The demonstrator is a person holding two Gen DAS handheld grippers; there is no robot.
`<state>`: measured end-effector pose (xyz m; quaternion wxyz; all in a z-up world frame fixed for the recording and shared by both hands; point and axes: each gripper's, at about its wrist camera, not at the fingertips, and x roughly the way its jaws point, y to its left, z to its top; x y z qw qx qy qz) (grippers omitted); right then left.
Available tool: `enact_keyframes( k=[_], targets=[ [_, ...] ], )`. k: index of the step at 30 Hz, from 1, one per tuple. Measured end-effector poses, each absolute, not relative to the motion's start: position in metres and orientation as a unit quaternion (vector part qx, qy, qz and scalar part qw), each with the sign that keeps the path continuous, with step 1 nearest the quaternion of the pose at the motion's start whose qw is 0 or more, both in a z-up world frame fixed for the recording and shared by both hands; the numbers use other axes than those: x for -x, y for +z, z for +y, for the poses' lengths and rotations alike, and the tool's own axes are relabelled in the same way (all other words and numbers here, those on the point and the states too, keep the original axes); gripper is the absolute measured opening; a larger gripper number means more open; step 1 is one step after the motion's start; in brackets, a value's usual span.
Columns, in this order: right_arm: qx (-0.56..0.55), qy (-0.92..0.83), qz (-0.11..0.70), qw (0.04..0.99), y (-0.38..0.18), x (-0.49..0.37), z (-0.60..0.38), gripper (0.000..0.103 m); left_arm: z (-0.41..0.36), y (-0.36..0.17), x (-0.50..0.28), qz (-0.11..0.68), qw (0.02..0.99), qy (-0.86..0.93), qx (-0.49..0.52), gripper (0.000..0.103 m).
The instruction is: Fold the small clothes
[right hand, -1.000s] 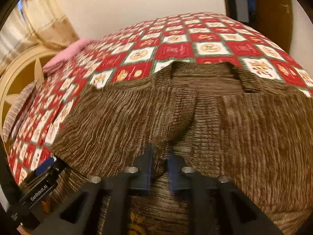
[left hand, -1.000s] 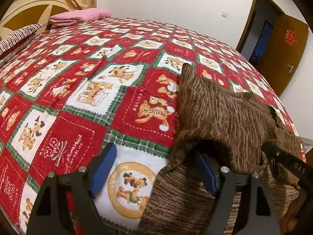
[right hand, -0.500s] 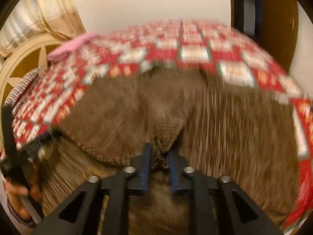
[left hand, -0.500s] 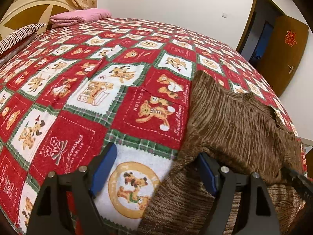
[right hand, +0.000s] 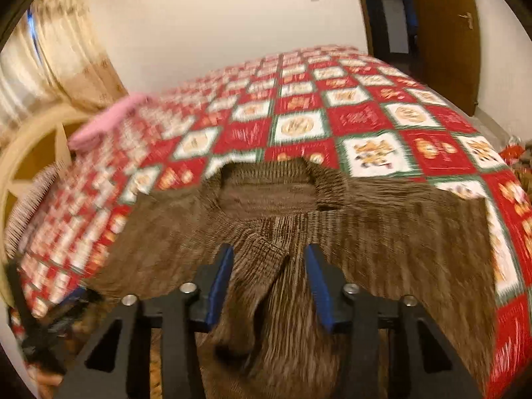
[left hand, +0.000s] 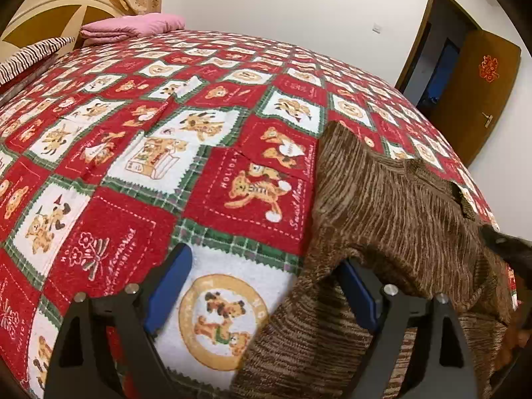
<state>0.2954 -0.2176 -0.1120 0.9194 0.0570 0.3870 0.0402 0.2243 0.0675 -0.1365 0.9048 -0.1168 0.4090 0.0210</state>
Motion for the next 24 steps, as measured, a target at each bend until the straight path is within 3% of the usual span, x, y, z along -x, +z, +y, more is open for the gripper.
enact_keyframes(
  k=[1,2,5,12,17,20,24],
  targets=[
    [-0.047,0.049,0.406,0.911,-0.122,-0.304,-0.21,0.031,0.068,-0.136,-0.224,0.408,0.905,0.02,0.119,0.089],
    [-0.044,0.057,0.416,0.907,-0.128,-0.308,-0.205,0.018,0.069,-0.136,-0.224,0.407,0.905,0.018,0.122,0.089],
    [0.006,0.049,0.407,0.912,-0.131,-0.304,-0.188,0.007,0.069,-0.137,-0.224,0.407,0.905,0.017,0.123,0.089],
    [0.07,0.011,0.333,0.94,-0.096,-0.305,-0.185,0.006,0.067,-0.137,-0.224,0.408,0.905,0.02,0.119,0.09],
    [0.101,-0.044,0.394,0.912,-0.123,-0.324,-0.2,0.007,0.068,-0.137,-0.224,0.407,0.905,0.018,0.12,0.09],
    [0.063,-0.099,0.362,0.925,-0.115,-0.302,-0.219,0.007,0.068,-0.137,-0.224,0.406,0.905,0.017,0.122,0.09],
    [-0.047,-0.013,0.34,0.939,-0.102,-0.267,-0.223,0.007,0.068,-0.137,-0.223,0.407,0.905,0.019,0.121,0.09]
  ],
)
